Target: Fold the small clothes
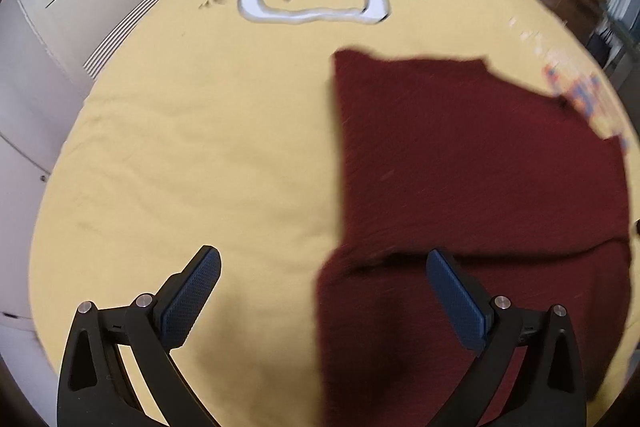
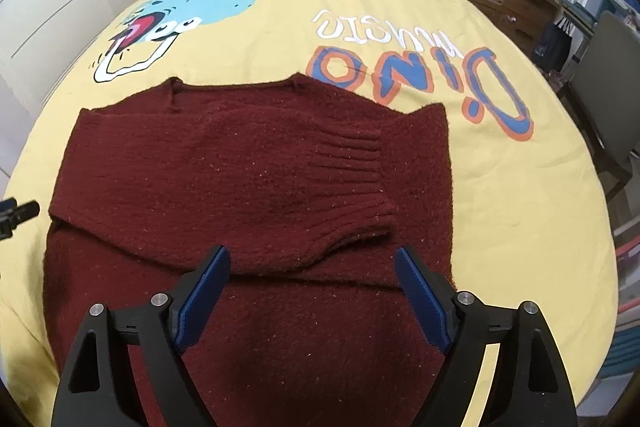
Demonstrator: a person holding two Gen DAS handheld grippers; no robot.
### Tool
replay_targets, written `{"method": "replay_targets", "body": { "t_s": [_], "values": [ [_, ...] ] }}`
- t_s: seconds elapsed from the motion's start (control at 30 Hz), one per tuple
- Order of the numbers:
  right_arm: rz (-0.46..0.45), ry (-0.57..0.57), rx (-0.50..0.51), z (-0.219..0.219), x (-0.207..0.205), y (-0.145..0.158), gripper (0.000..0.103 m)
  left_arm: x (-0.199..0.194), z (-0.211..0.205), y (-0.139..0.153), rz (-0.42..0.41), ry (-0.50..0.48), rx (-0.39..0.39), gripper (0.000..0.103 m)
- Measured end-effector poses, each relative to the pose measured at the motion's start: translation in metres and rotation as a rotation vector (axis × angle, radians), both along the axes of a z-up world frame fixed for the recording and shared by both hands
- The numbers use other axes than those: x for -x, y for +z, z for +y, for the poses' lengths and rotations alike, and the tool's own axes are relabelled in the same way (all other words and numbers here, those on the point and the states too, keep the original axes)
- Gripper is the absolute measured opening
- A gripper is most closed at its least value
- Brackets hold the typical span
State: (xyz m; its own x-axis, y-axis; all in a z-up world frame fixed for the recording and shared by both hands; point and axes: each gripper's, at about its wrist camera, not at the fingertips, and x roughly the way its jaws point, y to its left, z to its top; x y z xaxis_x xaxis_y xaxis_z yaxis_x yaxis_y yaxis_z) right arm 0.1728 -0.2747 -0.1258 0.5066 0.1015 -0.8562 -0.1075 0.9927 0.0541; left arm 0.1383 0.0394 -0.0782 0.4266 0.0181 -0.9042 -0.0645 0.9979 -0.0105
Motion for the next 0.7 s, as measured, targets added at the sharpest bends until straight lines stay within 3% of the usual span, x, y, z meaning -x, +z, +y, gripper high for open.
{"method": "replay_targets", "body": {
  "t_s": [0.1,0.13,0.27,0.43,0.57,0.7],
  "values": [
    [-0.030,0.001,0.000,0.006,0.002,0.006,0.095,-0.010,-0.022,0.011,-0.026,-0.033,0.027,0.102],
    [-0.042,0.003,0.000,0.010,0.001,0.008,0.103,-0.016,-0.024,0.011,-0.034,-0.048,0.028,0.102],
    [-0.048,0.027,0.008,0.029,-0.006,0.004,0.103,-0.032,-0.063,0.002,-0.046,-0.099,0.027,0.102],
    [-0.050,0.059,0.045,0.058,-0.018,-0.019,0.103,-0.044,-0.096,-0.041,-0.023,-0.141,0.003,0.102],
    [-0.016,0.065,0.077,0.069,-0.032,-0.049,0.103,-0.059,-0.093,-0.077,0.028,-0.142,-0.023,0.102],
    [0.008,0.036,0.089,0.057,-0.039,-0.072,0.103,-0.054,-0.079,-0.083,0.019,-0.151,-0.038,0.102]
  ]
}}
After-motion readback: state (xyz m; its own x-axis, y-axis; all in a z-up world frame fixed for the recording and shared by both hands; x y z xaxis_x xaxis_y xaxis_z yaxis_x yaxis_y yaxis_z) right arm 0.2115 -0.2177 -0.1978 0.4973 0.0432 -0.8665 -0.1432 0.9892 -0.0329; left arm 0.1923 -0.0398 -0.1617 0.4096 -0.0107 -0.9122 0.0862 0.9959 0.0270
